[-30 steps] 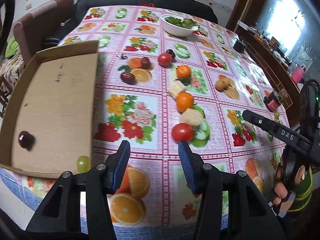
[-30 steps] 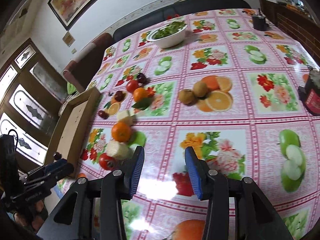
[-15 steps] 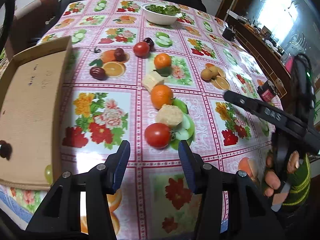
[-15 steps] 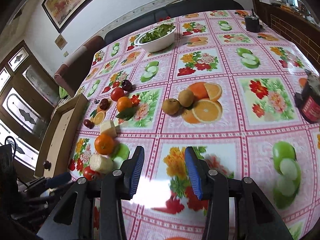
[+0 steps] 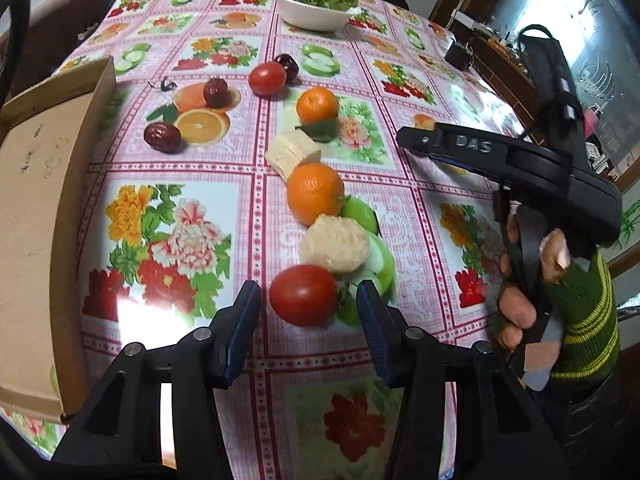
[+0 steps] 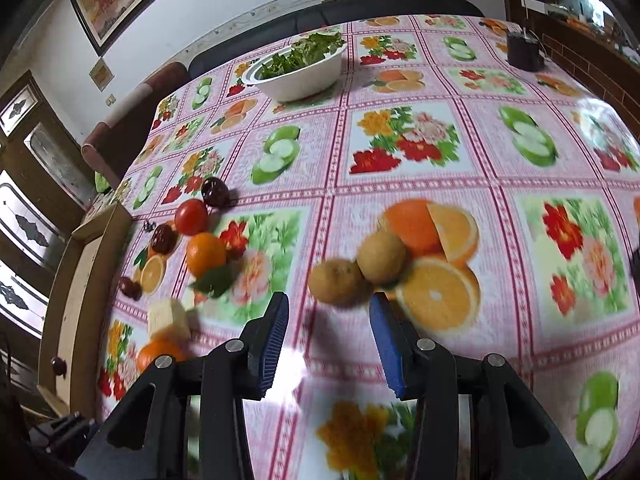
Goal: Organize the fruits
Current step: 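Grasp the red tomato with the left tool while the right tool grasps the brown round fruit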
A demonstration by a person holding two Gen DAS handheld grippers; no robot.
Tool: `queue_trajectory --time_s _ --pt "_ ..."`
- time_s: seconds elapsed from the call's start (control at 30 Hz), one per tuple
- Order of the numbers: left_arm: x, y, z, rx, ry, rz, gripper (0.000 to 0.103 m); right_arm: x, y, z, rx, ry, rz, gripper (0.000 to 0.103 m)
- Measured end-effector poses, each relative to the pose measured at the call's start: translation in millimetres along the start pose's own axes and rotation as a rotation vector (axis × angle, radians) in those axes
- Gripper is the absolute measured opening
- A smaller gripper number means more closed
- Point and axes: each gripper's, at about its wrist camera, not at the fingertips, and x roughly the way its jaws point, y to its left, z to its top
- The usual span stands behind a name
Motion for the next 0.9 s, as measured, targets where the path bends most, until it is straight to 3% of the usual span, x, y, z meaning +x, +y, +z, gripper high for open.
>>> queue_trajectory --time_s 0.07,0.17,0.23,0.53,0.9 --pt "0 0 0 0.008 -0.014 0.006 0.048 5 7 3 -0.033 -0.009 -0.028 0.044" --pt "1 -1 1 0.023 -0.024 0.017 0.038 10 15 4 -0.088 -0.026 -0.071 0.041" --pt "1 0 1 0.024 -0.022 0.009 0.033 10 17 3 -0.104 -0.027 -0.076 0.027" --pt "-18 4 -1 0.014 -0.046 0.007 0.032 -19 16 -15 -0.073 -0.029 0.031 0.026" --pt "-49 12 -2 0.004 -0.109 0.062 0.032 -65 32 -30 -0.088 -0.07 0.105 0.026"
